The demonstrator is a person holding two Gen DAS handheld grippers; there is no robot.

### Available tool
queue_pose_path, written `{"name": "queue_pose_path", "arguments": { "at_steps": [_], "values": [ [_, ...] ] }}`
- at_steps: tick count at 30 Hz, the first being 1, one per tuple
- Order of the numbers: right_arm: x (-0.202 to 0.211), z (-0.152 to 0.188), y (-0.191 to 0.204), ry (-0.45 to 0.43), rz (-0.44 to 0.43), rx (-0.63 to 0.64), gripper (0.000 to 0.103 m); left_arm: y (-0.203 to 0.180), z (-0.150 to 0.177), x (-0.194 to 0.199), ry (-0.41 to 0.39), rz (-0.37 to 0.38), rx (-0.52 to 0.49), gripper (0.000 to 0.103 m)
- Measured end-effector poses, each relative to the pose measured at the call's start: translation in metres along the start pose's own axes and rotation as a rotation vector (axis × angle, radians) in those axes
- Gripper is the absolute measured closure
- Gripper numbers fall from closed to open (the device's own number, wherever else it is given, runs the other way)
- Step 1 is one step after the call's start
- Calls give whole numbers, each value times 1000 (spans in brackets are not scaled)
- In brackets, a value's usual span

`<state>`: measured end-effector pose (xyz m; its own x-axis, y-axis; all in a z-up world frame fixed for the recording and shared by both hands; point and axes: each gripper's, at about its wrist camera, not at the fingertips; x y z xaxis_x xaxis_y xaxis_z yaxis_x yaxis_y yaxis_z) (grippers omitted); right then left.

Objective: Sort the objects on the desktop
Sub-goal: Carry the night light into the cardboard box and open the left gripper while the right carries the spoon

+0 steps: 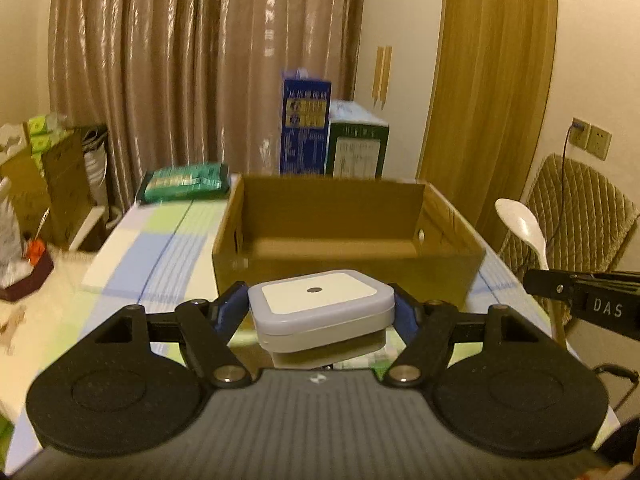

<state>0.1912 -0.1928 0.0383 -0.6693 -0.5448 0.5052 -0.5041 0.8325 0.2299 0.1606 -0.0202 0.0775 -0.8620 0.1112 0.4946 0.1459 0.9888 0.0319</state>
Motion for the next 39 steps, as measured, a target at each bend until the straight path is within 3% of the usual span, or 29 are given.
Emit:
{"name": "queue_pose_path", "arguments": {
  "at_steps": [8,14,26,39],
  "values": [
    [-66,-49,6,-29,-38,-27,99,20,-48,-71,-56,24,1,33],
    [-120,-66,13,-54,-46,-65,99,37,-63,-120,-92,23,2,33],
    [-190,-60,8,11,-3,-87,99,58,-69,-179,-61,68,54,33],
    [-201,-52,12,34,19,-80,99,63,-57,-205,-5,90,91,33]
  ]
}}
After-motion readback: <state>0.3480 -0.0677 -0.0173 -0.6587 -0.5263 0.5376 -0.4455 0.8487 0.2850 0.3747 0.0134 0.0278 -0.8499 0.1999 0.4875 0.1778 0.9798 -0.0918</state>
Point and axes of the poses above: each gripper's, at about its wrist camera, not at the fingertips, and x roughly against the way its jaws point, y to its left, z to its underside, and after that the axes turned 7 degrees about -x, right-handed
